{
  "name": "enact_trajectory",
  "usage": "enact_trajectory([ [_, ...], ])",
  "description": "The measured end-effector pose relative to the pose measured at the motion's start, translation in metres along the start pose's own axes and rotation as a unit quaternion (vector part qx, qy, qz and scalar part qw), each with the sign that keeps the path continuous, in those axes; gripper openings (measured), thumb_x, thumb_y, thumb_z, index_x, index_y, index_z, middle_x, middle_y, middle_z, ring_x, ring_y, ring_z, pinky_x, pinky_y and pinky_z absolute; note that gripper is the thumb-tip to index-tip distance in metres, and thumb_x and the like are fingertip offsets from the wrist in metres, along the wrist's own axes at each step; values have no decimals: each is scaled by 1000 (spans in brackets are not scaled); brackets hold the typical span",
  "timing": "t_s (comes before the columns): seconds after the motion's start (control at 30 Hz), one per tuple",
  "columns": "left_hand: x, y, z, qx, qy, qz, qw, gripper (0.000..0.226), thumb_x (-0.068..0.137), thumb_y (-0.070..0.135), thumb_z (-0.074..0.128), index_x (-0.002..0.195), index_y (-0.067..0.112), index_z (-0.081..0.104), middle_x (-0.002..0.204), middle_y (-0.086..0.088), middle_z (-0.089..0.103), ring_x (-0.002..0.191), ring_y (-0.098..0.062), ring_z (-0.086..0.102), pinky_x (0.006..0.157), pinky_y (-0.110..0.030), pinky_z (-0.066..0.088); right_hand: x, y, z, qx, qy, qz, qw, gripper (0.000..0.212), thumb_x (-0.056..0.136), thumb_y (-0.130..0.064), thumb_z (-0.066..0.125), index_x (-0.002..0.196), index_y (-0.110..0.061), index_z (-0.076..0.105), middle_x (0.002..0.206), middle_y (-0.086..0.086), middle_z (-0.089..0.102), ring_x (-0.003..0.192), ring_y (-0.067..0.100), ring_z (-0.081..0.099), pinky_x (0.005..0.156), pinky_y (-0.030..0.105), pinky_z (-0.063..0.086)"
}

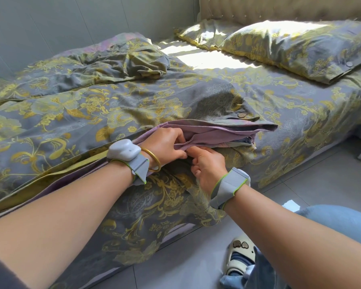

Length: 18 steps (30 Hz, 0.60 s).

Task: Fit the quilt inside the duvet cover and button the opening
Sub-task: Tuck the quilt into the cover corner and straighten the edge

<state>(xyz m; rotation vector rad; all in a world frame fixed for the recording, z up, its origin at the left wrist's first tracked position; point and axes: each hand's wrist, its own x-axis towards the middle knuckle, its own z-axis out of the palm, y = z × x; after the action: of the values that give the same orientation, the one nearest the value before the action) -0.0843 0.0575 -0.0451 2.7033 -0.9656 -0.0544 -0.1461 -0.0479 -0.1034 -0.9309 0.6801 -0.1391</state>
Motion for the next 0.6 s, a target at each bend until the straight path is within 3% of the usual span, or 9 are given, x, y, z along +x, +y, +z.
enact_trajectory([
  [0.17,-2,-1,3,47,69,46,995,17,80,24,67,95,18,65,98,0,67,94,-21,61,83,-35,50,7,-7,2,25,-20,52,998,7,79,-3,73,77,-4,67,75,10,55,35,4,33,32,14,25],
  [0.33,4,-6,-3,12,45,29,999,15,74,19,75,89,20,73,93,0,71,89,-18,64,84,-30,51,9,-5,0,-30,-21,9,999,13,80,-5,74,73,-9,65,57,4,42,39,7,28,32,15,23],
  [0.43,8,-8,-9,-44,20,8,999,11,72,14,78,83,17,76,77,1,71,74,-12,64,74,-22,51,8,-3,-2,-33,-42,-13,998,12,82,-5,73,76,-11,65,60,3,41,42,7,25,33,15,21],
  [0.53,5,-6,-11,-82,41,-23,996,4,77,15,74,80,18,75,63,10,61,62,-2,53,58,-4,36,4,-5,-3,-36,-58,-20,997,7,81,-7,75,85,-9,71,64,3,48,41,6,30,33,16,24],
  [0.6,3,-5,-9,-86,58,-40,994,3,78,19,72,79,21,73,60,15,56,60,0,50,56,-8,34,0,-6,-3,-42,-66,-32,996,16,79,-3,76,93,-6,71,64,1,55,34,3,42,34,15,30],
])
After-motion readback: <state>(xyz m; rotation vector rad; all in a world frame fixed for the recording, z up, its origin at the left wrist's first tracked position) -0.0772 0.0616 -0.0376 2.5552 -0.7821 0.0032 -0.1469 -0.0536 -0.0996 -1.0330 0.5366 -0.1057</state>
